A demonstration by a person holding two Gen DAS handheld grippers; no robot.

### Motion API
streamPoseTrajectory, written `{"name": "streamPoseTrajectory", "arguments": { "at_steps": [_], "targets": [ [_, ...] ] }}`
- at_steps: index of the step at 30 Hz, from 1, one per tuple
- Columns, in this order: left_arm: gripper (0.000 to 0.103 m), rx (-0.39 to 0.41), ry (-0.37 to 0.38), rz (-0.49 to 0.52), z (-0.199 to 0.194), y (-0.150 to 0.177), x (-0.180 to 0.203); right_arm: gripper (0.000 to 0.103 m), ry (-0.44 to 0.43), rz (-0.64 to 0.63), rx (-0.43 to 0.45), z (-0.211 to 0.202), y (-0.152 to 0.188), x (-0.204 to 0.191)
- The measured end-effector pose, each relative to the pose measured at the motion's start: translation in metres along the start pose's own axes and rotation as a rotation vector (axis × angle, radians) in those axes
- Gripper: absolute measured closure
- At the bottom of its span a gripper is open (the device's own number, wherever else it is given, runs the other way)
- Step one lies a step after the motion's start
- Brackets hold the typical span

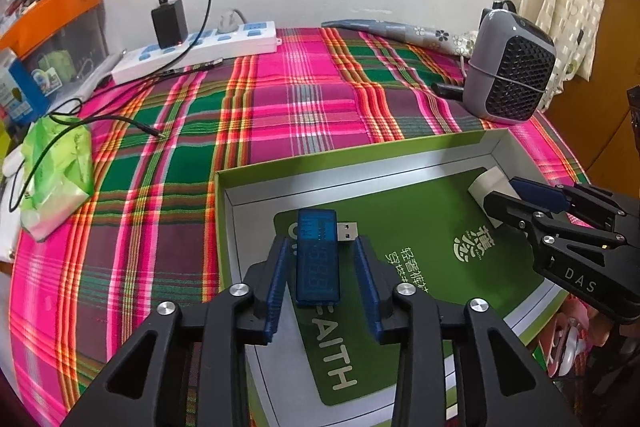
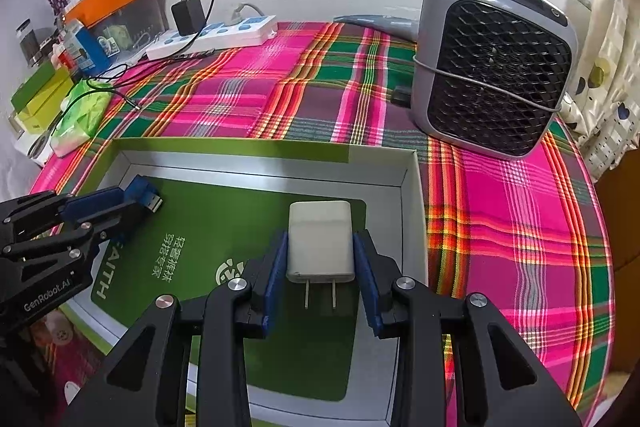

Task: Organize rigid objects
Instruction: 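Open both grippers to release the USB stick and charger onto the green card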

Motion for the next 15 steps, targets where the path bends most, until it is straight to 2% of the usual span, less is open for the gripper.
{"name": "streamPoseTrajectory", "arguments": {
  "at_steps": [3,15],
  "targets": [
    [0.07,0.006,0.001,-0.006,-0.005,0.001,-0.001,0.063,0.002,0.006,0.014,-0.006,0.001,0.001],
    [0.069,0.061,0.009,-0.01,-0.038,0.011,0.003,0.062,-0.006,0.024,0.062,-0.031,0.008,-0.003]
  ]
}}
Point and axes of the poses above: each gripper's, at about its wrist camera, not at the fingertips, and z roughly the way its jaws point, x to its right, y to its underside, the point moved 1 cm from there along z, roughly the way its jaws point, and after that the axes turned 2 degrees about -z, right-handed, at the moved point
